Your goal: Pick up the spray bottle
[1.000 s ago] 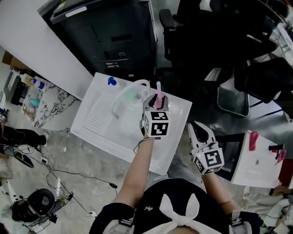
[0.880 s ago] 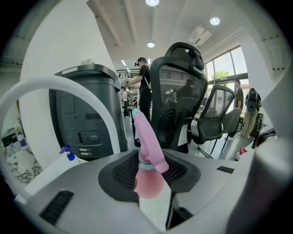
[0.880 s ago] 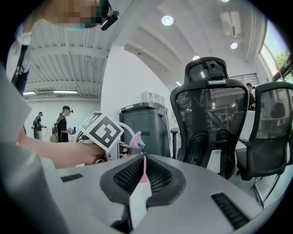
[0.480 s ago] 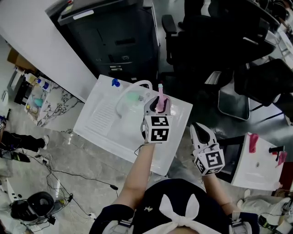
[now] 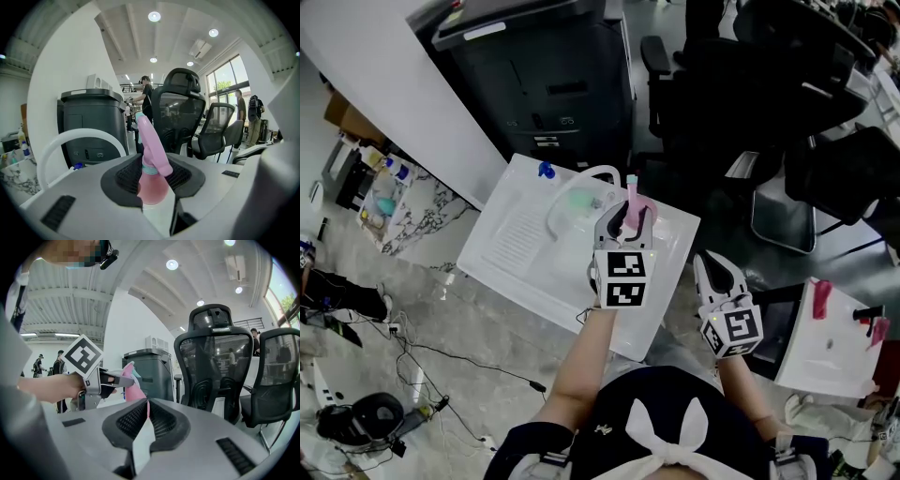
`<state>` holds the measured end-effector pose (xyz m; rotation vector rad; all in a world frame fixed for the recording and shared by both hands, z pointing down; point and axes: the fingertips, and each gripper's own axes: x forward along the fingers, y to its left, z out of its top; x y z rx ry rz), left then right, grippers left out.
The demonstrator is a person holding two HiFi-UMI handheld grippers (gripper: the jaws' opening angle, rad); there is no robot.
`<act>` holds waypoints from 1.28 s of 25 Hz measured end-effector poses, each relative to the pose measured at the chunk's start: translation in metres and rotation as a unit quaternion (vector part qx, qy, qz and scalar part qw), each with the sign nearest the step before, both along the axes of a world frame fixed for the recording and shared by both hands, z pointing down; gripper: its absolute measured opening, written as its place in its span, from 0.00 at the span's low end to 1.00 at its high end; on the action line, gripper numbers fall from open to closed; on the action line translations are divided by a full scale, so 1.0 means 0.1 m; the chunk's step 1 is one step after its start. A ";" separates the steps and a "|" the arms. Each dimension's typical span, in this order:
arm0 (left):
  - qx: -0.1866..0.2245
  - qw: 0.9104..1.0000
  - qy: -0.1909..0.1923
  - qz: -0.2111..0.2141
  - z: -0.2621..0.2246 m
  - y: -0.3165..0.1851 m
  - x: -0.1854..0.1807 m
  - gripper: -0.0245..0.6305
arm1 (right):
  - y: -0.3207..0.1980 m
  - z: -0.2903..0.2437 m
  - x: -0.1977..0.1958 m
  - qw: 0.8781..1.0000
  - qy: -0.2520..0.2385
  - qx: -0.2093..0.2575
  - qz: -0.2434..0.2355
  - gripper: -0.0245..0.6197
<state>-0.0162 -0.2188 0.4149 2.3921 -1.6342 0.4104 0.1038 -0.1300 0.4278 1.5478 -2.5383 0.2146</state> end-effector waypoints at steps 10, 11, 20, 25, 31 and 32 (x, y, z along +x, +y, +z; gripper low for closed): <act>0.019 1.000 0.000 -0.002 -0.19 0.21 -0.12 0.27 | -0.06 -0.02 -0.14 1.000 -0.004 0.005 -0.015 0.08; 0.021 1.000 -0.003 -0.001 -0.19 0.24 -0.13 0.27 | -0.06 -0.02 -0.15 1.000 -0.004 0.006 -0.017 0.08; 0.030 0.999 -0.006 0.019 -0.20 0.45 -0.18 0.27 | -0.06 0.00 -0.26 1.000 0.004 0.000 -0.025 0.08; 0.036 0.999 -0.005 0.031 -0.22 0.54 -0.19 0.27 | -0.04 -0.01 -0.29 0.999 0.008 -0.002 -0.031 0.08; 0.043 0.998 -0.008 0.052 -0.23 0.66 -0.17 0.27 | 0.00 -0.02 -0.34 0.999 0.012 -0.002 -0.040 0.08; 0.042 0.998 -0.008 0.053 -0.22 0.68 -0.17 0.27 | 0.00 -0.02 -0.35 0.999 0.013 -0.002 -0.041 0.08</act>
